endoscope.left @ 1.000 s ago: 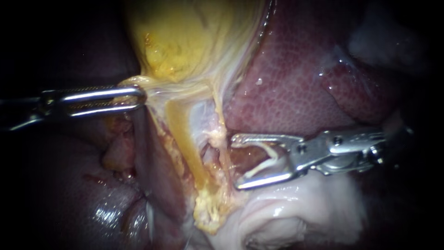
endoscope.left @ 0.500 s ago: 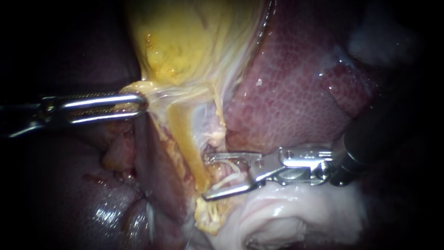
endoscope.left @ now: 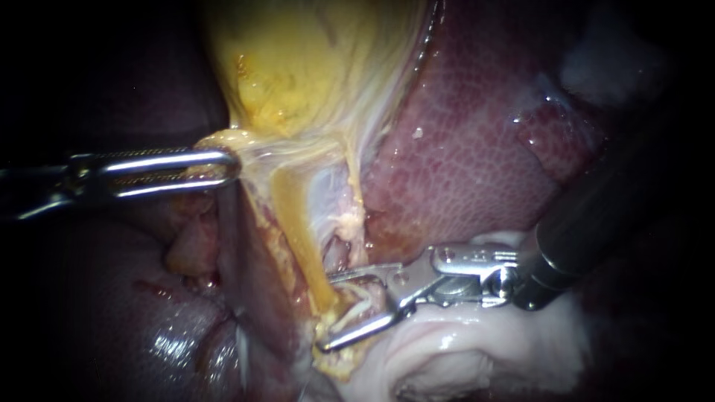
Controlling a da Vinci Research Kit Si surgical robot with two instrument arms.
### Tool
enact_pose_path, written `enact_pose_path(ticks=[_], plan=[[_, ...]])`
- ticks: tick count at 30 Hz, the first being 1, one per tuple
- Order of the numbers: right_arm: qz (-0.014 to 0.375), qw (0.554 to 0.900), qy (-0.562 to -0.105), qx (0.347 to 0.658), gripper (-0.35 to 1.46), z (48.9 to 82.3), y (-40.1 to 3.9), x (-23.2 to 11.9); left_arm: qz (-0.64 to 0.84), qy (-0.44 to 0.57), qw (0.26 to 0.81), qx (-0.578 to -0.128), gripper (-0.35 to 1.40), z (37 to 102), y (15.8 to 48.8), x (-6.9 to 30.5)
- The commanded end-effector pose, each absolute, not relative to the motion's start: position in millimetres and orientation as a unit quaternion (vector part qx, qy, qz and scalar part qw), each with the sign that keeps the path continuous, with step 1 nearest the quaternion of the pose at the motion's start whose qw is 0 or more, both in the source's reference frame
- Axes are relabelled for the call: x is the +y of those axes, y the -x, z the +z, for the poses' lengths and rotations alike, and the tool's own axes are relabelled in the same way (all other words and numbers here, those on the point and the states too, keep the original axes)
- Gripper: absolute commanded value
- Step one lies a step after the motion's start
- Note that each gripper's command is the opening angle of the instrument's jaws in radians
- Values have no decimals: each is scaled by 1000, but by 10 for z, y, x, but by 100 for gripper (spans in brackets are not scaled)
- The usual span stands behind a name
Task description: Clipping first clip left tube
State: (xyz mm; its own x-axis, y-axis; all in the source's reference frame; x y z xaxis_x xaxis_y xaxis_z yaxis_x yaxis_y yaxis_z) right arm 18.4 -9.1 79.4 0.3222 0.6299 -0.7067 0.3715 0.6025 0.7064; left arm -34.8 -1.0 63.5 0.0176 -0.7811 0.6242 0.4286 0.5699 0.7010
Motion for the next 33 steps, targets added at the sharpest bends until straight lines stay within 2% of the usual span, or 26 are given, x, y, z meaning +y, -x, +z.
enact_pose_path(ticks=[1, 8, 17, 26, 33], plan=[[90, 685, -440, 574, 54, 795, -186, -94, -436, -160, 695, -549, -35, 638, 348, -9], [81, 683, -450, 570, 53, 802, -201, -108, -435, -162, 694, -550, -35, 645, 360, -3], [83, 680, -452, 572, 51, 801, -204, -109, -434, -164, 694, -551, -35, 647, 371, -2], [54, 662, -480, 573, 49, 789, -199, -112, -425, -166, 697, -554, -35, 665, 356, 7], [55, 663, -476, 576, 48, 787, -203, -110, -426, -164, 699, -551, -35, 672, 357, 7]])
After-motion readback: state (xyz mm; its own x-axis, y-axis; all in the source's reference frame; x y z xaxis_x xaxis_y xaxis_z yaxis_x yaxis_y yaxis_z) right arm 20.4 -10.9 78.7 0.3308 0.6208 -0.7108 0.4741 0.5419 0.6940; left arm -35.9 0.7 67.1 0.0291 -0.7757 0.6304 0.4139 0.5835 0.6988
